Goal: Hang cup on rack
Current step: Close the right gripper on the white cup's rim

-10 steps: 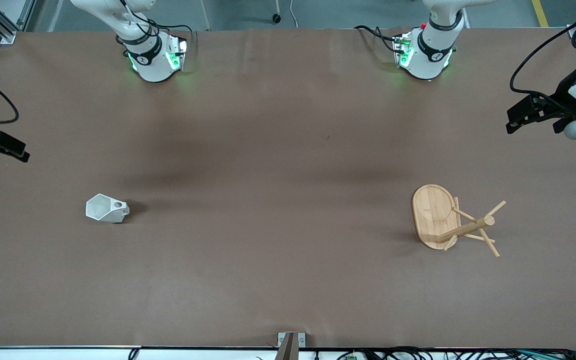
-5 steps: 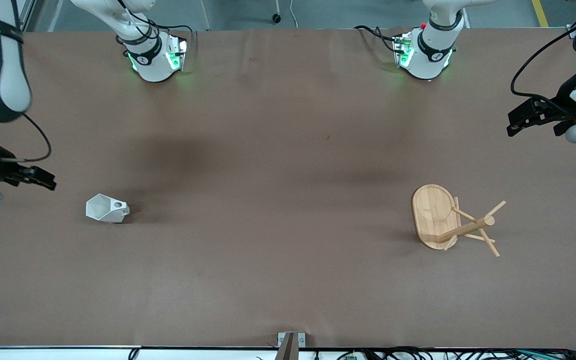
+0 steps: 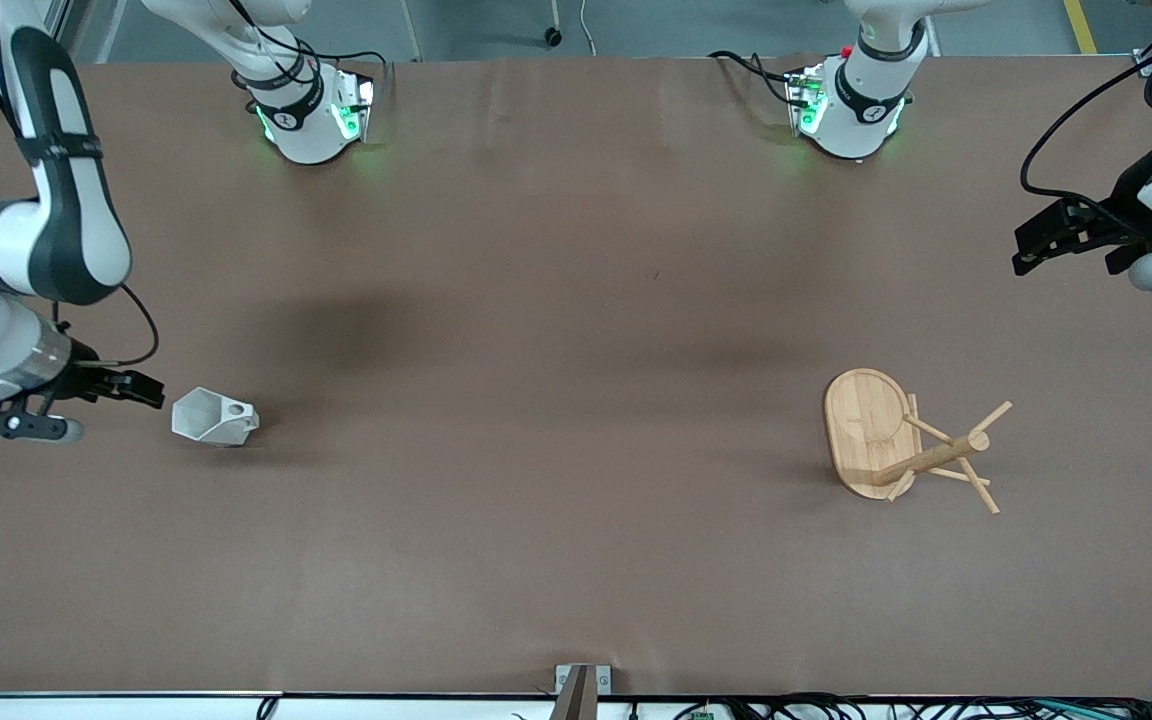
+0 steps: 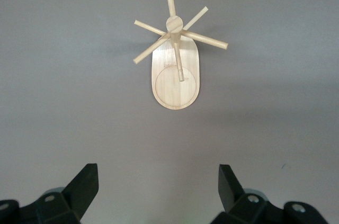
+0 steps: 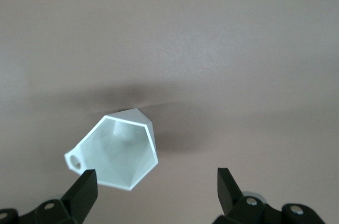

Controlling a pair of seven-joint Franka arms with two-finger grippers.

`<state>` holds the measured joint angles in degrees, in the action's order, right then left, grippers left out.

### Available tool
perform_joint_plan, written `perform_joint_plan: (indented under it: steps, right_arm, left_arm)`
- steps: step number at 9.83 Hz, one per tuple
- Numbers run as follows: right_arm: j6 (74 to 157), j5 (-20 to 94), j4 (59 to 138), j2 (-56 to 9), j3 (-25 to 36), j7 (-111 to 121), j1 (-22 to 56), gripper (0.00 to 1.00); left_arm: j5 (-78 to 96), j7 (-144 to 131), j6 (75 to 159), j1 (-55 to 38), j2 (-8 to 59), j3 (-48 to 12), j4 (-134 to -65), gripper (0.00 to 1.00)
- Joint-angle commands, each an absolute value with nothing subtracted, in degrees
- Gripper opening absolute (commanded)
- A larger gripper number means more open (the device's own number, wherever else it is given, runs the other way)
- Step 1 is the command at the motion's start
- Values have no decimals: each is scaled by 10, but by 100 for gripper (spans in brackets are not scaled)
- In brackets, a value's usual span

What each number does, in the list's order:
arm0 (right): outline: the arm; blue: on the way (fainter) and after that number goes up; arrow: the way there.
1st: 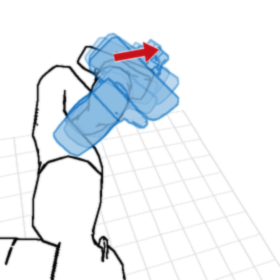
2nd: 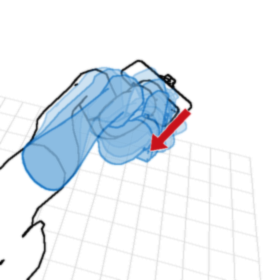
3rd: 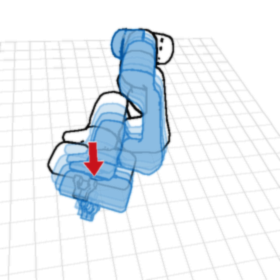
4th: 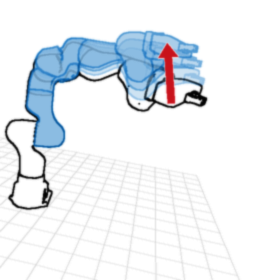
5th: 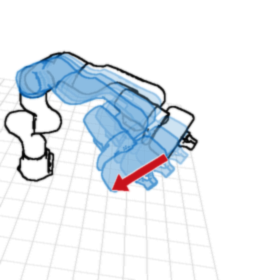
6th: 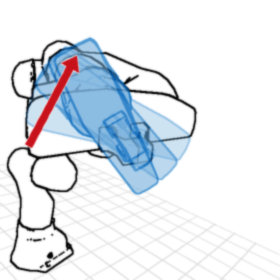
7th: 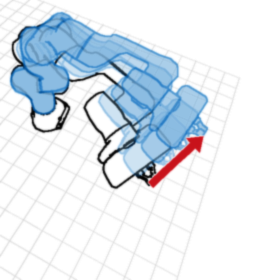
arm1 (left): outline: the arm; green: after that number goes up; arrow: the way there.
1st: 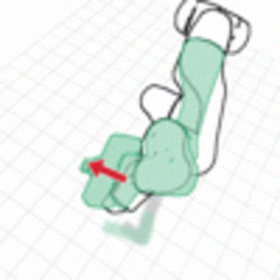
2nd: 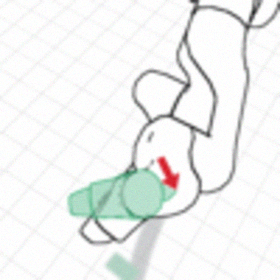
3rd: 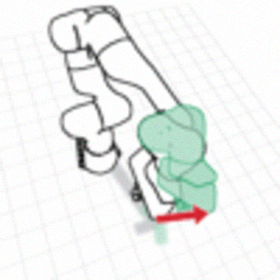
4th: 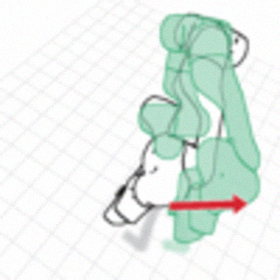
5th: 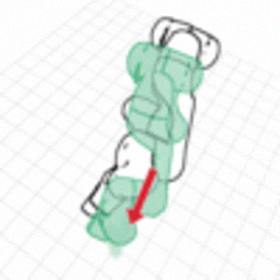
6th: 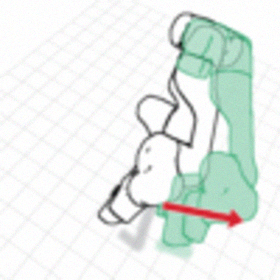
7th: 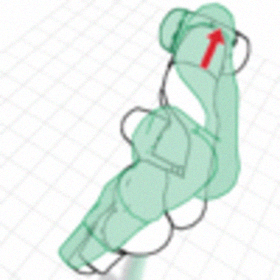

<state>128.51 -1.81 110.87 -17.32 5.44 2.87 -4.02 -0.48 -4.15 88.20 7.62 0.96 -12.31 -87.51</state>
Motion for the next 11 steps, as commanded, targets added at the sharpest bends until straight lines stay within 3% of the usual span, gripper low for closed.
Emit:
perform_joint_plan:
  steps: [1, 5, 6, 9, 11]
  right_arm:
    - [1315, -2, 1107, -208, 47, 52, -47, 95]
    - [1334, 58, 1111, -234, 47, 153, -61, 76]
    - [1335, 58, 1111, -238, 47, 154, -61, 67]
    - [1355, 58, 1111, -254, 46, 179, -62, 23]
    - [1355, 65, 1118, -254, 44, 179, -61, 11]
  left_arm:
    - [-7, -36, 871, 78, 22, -126, -875, 100]
    - [-8, -36, 871, 76, 22, -127, -875, 100]
    - [-8, -36, 871, 76, 22, -127, -875, 100]
    - [-8, -35, 871, 73, 22, -127, -875, 100]
    - [-8, -36, 871, 73, 22, -127, -875, 100]
